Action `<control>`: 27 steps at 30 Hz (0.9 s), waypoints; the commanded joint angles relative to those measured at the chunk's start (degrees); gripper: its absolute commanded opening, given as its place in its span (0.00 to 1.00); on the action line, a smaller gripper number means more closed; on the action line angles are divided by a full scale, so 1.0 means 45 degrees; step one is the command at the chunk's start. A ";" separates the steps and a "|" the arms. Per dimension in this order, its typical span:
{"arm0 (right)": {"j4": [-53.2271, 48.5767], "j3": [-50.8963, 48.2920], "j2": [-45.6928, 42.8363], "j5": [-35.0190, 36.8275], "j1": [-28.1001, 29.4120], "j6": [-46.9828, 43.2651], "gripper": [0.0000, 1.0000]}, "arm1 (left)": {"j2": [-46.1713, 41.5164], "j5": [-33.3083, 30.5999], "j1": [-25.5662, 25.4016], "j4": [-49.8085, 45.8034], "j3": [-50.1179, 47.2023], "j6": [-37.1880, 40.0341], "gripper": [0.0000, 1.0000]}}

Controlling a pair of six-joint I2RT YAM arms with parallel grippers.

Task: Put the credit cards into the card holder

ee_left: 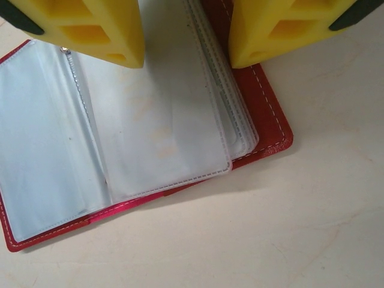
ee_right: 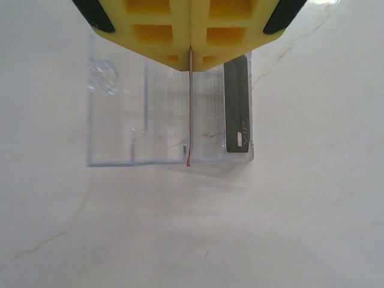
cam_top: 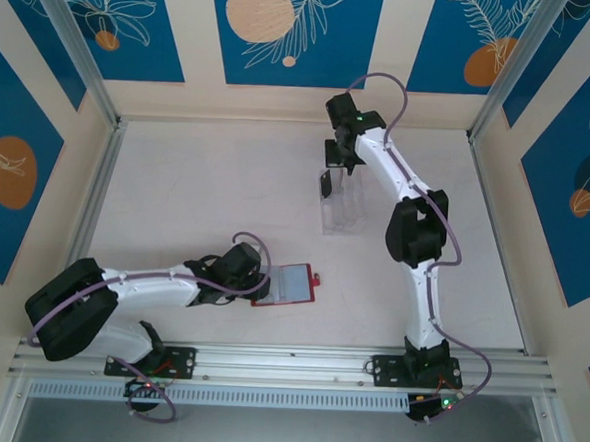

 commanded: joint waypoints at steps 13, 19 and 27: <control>0.4352 -0.9024 -0.7206 -0.3330 0.2617 0.2007 0.00 | -0.0227 0.0335 0.0001 -0.0614 -0.0226 0.0340 0.37; 0.8097 -1.3522 -0.8975 -0.6168 0.3112 0.3343 0.00 | -0.0208 0.0330 -0.0008 -0.0715 -0.0177 0.0393 0.35; 1.2697 -1.7450 -1.0058 -0.7372 0.3976 0.5430 0.00 | 0.0103 0.0394 0.0000 -0.0744 -0.0018 0.0470 0.32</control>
